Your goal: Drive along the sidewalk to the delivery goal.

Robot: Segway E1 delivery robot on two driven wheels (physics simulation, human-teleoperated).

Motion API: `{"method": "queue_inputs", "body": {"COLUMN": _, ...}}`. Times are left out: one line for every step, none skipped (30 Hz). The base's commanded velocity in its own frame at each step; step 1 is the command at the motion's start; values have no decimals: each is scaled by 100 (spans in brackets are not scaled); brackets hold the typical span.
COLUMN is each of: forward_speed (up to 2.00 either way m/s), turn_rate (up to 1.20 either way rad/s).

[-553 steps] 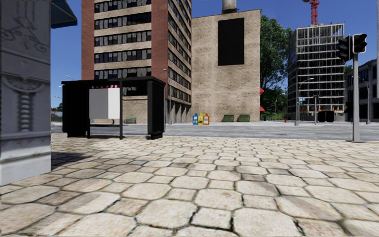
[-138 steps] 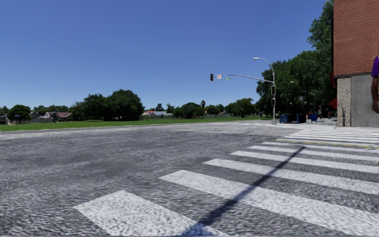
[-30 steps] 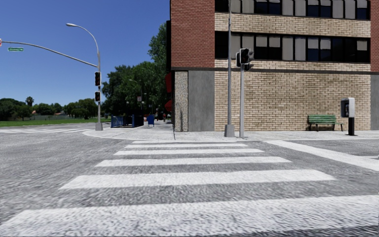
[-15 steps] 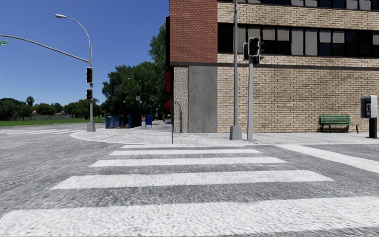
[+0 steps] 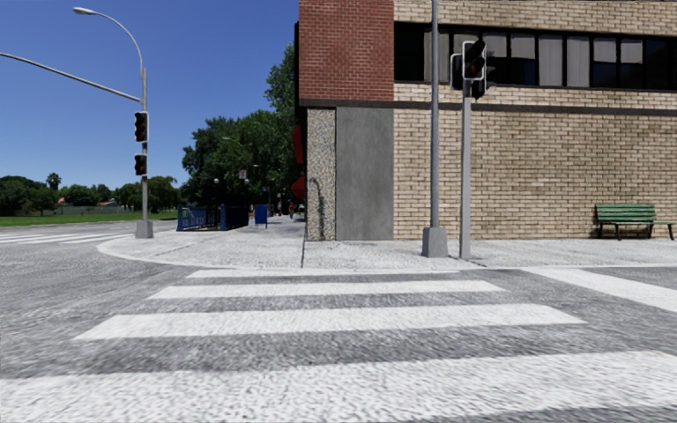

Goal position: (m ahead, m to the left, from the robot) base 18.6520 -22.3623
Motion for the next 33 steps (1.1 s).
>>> {"method": "queue_inputs", "body": {"forward_speed": 200, "turn_rate": 0}}
{"method": "queue_inputs", "body": {"forward_speed": 200, "turn_rate": 0}}
{"method": "queue_inputs", "body": {"forward_speed": 200, "turn_rate": 0}}
{"method": "queue_inputs", "body": {"forward_speed": 200, "turn_rate": 0}}
{"method": "queue_inputs", "body": {"forward_speed": 200, "turn_rate": 0}}
{"method": "queue_inputs", "body": {"forward_speed": 200, "turn_rate": 0}}
{"method": "queue_inputs", "body": {"forward_speed": 200, "turn_rate": 0}}
{"method": "queue_inputs", "body": {"forward_speed": 200, "turn_rate": 0}}
{"method": "queue_inputs", "body": {"forward_speed": 200, "turn_rate": 0}}
{"method": "queue_inputs", "body": {"forward_speed": 200, "turn_rate": 0}}
{"method": "queue_inputs", "body": {"forward_speed": 200, "turn_rate": 0}}
{"method": "queue_inputs", "body": {"forward_speed": 200, "turn_rate": 0}}
{"method": "queue_inputs", "body": {"forward_speed": 200, "turn_rate": 0}}
{"method": "queue_inputs", "body": {"forward_speed": 200, "turn_rate": 0}}
{"method": "queue_inputs", "body": {"forward_speed": 200, "turn_rate": 0}}
{"method": "queue_inputs", "body": {"forward_speed": 200, "turn_rate": 0}}
{"method": "queue_inputs", "body": {"forward_speed": 200, "turn_rate": 0}}
{"method": "queue_inputs", "body": {"forward_speed": 200, "turn_rate": 0}}
{"method": "queue_inputs", "body": {"forward_speed": 200, "turn_rate": 0}}
{"method": "queue_inputs", "body": {"forward_speed": 200, "turn_rate": 0}}
{"method": "queue_inputs", "body": {"forward_speed": 200, "turn_rate": 0}}
{"method": "queue_inputs", "body": {"forward_speed": 200, "turn_rate": 0}}
{"method": "queue_inputs", "body": {"forward_speed": 200, "turn_rate": 0}}
{"method": "queue_inputs", "body": {"forward_speed": 200, "turn_rate": 0}}
{"method": "queue_inputs", "body": {"forward_speed": 200, "turn_rate": 0}}
{"method": "queue_inputs", "body": {"forward_speed": 200, "turn_rate": 0}}
{"method": "queue_inputs", "body": {"forward_speed": 200, "turn_rate": 0}}
{"method": "queue_inputs", "body": {"forward_speed": 200, "turn_rate": 0}}
{"method": "queue_inputs", "body": {"forward_speed": 200, "turn_rate": 0}}
{"method": "queue_inputs", "body": {"forward_speed": 200, "turn_rate": 0}}
{"method": "queue_inputs", "body": {"forward_speed": 200, "turn_rate": 0}}
{"method": "queue_inputs", "body": {"forward_speed": 200, "turn_rate": 0}}
{"method": "queue_inputs", "body": {"forward_speed": 200, "turn_rate": 0}}
